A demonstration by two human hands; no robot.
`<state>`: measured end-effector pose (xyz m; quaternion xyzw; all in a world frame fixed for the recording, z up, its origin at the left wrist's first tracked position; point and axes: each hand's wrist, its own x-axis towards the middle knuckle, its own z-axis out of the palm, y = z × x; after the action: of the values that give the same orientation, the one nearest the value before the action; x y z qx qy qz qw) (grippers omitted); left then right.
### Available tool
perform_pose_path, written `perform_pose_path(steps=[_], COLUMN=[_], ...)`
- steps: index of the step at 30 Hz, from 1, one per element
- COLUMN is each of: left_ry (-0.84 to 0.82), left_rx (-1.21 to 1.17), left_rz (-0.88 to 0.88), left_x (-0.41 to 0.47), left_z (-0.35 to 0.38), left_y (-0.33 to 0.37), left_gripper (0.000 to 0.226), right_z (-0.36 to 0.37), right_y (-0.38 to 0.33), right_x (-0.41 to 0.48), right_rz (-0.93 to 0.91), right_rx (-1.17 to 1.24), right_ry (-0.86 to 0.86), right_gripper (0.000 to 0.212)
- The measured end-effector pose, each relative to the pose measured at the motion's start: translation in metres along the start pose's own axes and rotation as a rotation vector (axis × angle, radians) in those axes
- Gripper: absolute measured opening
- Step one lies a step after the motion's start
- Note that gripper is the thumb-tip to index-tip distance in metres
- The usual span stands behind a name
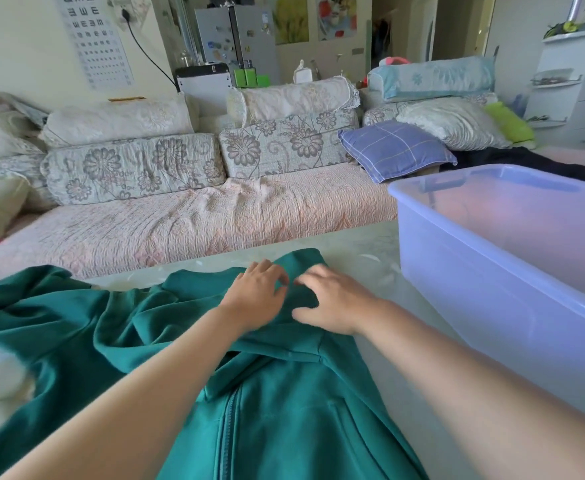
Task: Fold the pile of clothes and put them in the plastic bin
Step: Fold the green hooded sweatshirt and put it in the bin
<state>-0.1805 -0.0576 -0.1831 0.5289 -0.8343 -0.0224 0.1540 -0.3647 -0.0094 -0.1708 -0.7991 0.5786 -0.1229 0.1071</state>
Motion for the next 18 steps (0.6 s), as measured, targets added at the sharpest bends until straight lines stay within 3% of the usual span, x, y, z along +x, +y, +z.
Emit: perform_pose_path(steps=[3,6,10,14,18], left_ry=[-0.142,-0.214,-0.185,-0.109,-0.057], left_rx=[-0.049,-0.063,0.122,0.216,0.328], left_rz=[-0.020,0.001,0.015,-0.037,-0.092], left_x=[-0.042,-0.075,-0.102,-0.119,-0.133], left_z=[-0.016,-0.028,-0.036,-0.047,-0.056], left_y=[-0.008,-0.018,-0.029,-0.044,-0.071], left_gripper=[0.051,0.075,0.065,0.055,0.057], right_z=[0.002,0.017,0.012,0.005,0.012], right_y=[-0.019,-0.030,-0.027,-0.004,-0.017], right_x=[-0.017,-0.031,-0.044,-0.050,-0.049], right_rz=[-0.100,-0.098,-0.124,0.078,0.175], right_rx=[-0.146,-0.195,-0.306,-0.535,-0.545], right_ry=[-0.166,-0.244,-0.210,-0.263,-0.327], right_gripper=[0.105,0.093,0.086,0.070,0.084])
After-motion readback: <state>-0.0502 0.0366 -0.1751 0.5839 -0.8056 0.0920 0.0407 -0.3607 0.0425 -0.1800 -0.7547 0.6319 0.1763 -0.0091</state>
